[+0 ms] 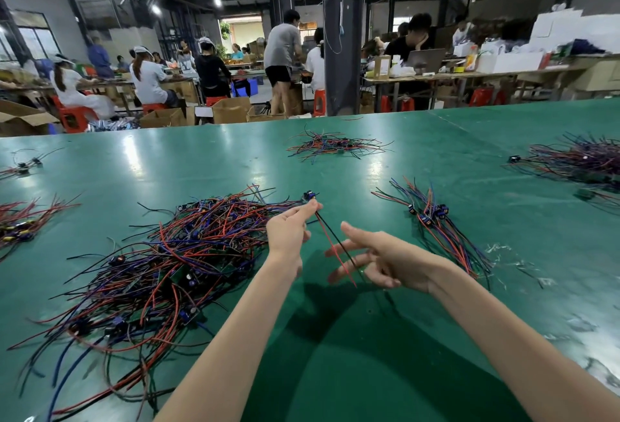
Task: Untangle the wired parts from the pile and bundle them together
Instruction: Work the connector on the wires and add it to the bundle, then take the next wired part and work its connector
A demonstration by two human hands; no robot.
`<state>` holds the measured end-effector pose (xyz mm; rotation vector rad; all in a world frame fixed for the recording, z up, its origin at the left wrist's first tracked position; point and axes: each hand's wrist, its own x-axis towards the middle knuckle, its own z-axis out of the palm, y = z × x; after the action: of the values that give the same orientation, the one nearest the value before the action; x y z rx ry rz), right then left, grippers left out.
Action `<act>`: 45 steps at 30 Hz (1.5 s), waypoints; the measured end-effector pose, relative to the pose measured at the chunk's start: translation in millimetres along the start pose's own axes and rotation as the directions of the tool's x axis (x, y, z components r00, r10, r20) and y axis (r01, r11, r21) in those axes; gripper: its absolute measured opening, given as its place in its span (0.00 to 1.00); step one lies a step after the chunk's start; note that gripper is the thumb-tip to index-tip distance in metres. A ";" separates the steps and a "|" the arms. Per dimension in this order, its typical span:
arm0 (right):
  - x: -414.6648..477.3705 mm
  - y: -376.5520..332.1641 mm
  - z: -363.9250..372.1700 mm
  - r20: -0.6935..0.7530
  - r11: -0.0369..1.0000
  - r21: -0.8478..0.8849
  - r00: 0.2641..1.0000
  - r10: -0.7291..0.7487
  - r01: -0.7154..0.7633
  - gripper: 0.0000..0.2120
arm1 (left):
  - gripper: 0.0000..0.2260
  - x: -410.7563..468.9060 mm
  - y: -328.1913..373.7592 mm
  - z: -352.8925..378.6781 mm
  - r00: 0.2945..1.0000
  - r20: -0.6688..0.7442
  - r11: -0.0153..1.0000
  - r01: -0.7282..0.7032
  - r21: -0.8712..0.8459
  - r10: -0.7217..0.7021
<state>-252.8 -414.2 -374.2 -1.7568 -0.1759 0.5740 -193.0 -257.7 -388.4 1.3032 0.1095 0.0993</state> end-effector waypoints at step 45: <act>2.9 4.5 -76.0 -0.841 0.420 -0.537 0.505 -0.196 -0.732 0.10 | 0.13 -31.6 -36.7 15.7 0.947 0.312 0.913 -0.194 0.358 0.079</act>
<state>-215.7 -480.4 -367.1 -2.9772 0.7433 -0.3029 -221.7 -286.6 -418.9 1.7060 -0.2289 0.0038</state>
